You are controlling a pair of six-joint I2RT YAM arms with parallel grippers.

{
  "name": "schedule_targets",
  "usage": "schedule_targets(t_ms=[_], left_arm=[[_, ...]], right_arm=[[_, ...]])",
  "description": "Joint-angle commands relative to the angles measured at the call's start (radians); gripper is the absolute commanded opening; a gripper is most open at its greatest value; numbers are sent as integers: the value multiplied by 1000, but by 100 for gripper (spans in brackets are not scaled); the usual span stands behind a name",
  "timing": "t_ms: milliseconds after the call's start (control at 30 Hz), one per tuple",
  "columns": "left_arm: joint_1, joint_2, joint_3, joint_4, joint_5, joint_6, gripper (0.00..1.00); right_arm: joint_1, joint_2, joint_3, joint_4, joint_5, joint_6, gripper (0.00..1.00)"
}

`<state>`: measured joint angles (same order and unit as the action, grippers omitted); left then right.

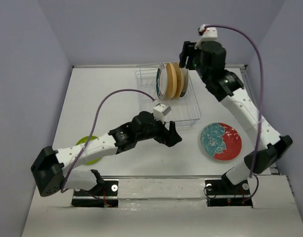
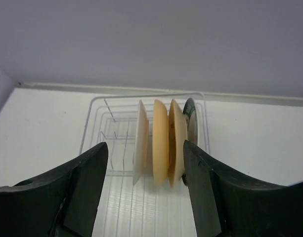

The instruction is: Load the plates into the dish rack

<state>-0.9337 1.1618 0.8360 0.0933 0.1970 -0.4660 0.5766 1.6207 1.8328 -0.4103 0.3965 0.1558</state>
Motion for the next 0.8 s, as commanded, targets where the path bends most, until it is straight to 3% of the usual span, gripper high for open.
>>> schedule_targets(t_ms=[0, 167, 333, 633, 767], left_arm=[[-148, 162, 121, 120, -82, -52, 93], [-227, 426, 273, 144, -120, -109, 88], [-240, 642, 307, 270, -91, -299, 86], [-240, 869, 272, 512, -136, -574, 86], [-237, 924, 275, 577, -169, -617, 79]], right_arm=[[-102, -184, -98, 10, -111, 31, 68], [-149, -304, -121, -34, -165, 41, 67], [-149, -383, -84, -96, -157, 31, 67], [-149, -449, -104, -127, -205, 39, 66], [-149, -450, -133, -122, -243, 54, 65]])
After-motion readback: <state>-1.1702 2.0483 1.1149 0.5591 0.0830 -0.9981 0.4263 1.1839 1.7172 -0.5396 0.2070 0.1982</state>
